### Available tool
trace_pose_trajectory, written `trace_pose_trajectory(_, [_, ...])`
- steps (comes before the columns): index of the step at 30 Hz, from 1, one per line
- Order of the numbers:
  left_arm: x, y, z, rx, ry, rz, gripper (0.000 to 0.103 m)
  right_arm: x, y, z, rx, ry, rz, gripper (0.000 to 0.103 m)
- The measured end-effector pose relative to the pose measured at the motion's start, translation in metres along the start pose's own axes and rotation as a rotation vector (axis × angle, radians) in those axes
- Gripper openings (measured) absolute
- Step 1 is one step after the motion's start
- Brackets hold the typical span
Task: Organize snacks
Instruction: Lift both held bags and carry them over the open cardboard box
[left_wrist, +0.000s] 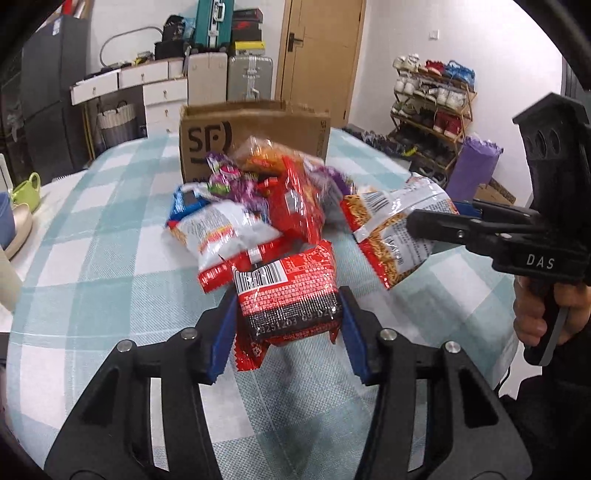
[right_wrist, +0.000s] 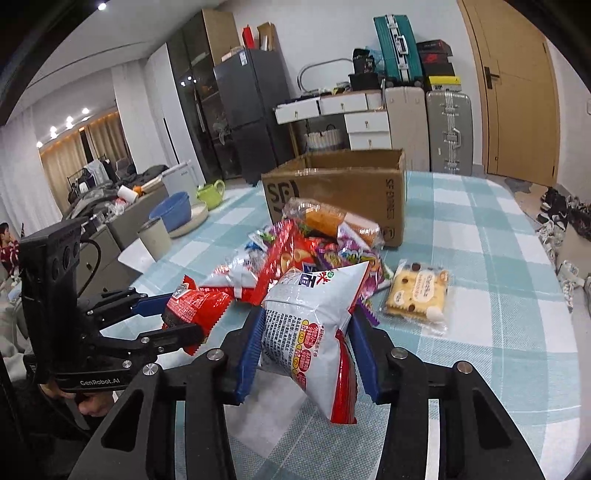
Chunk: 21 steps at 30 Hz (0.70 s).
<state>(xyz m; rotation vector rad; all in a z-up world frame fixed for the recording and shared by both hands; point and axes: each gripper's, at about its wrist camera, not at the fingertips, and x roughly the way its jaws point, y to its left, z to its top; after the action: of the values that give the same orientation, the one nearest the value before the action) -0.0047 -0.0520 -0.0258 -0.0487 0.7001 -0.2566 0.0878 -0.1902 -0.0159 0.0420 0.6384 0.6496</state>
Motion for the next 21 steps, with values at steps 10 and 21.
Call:
trace_pose_trajectory(10, [-0.029, 0.007, 0.032, -0.023, -0.098, 0.039, 0.049, -0.028, 0.003, 0.037, -0.009, -0.114, -0.01, 0.046])
trace_pose_trajectory(21, [-0.034, 0.021, 0.083, -0.05, -0.145, 0.072, 0.049, -0.025, -0.009, 0.082, 0.016, -0.145, -0.022, 0.046])
